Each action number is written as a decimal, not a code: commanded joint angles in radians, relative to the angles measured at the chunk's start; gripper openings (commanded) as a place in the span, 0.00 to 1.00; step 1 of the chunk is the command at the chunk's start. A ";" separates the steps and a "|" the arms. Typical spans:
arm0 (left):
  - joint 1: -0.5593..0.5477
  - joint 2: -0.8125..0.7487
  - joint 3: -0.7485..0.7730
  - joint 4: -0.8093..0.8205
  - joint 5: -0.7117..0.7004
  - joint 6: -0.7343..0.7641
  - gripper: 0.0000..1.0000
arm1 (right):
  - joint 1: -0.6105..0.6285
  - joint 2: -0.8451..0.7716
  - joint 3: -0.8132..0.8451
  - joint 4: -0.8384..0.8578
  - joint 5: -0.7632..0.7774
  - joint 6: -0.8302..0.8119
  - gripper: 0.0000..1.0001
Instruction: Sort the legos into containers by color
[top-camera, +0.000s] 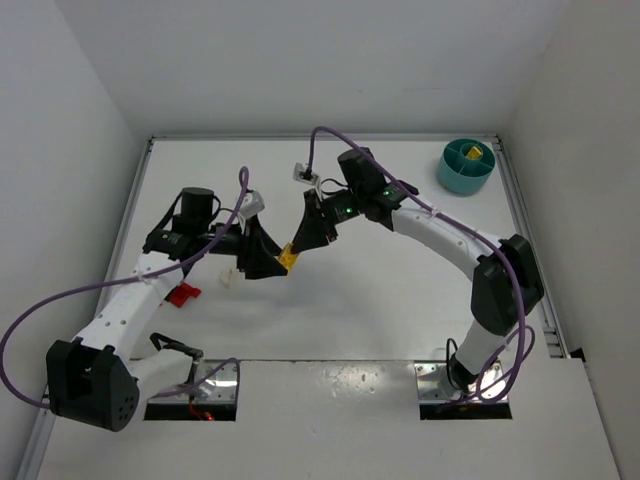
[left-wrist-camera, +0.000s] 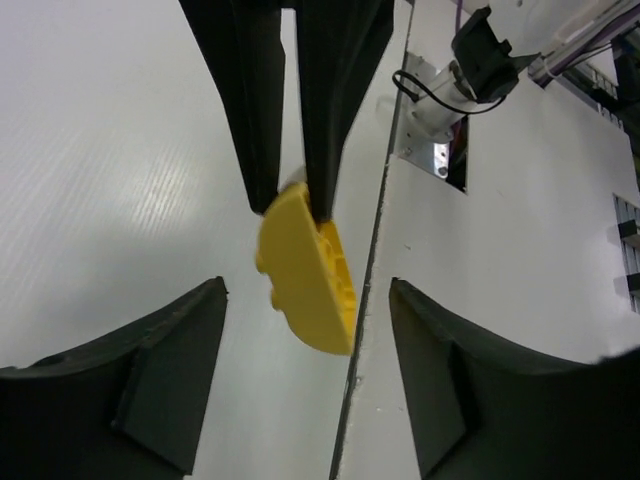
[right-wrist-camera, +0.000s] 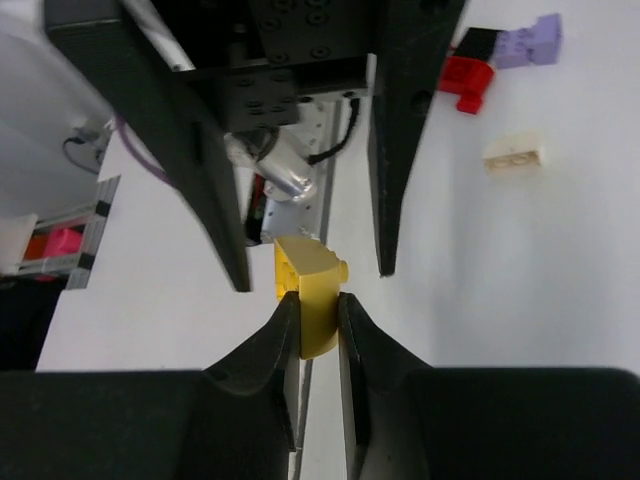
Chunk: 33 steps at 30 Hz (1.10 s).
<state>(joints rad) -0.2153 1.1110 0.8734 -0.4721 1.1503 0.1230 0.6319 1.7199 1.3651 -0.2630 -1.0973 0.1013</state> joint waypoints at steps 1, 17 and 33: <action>0.004 -0.042 -0.013 0.029 -0.041 -0.023 0.73 | -0.041 -0.046 0.009 -0.025 0.085 -0.023 0.07; 0.067 -0.102 0.094 -0.034 -0.481 -0.095 1.00 | -0.532 -0.069 0.210 -0.208 0.957 -0.202 0.00; 0.067 -0.122 0.078 0.055 -0.632 -0.137 1.00 | -0.738 0.401 0.733 -0.206 1.278 -0.282 0.00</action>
<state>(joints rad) -0.1596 1.0149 0.9512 -0.4629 0.5323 -0.0048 -0.1009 2.0857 2.0102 -0.4767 0.1265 -0.1619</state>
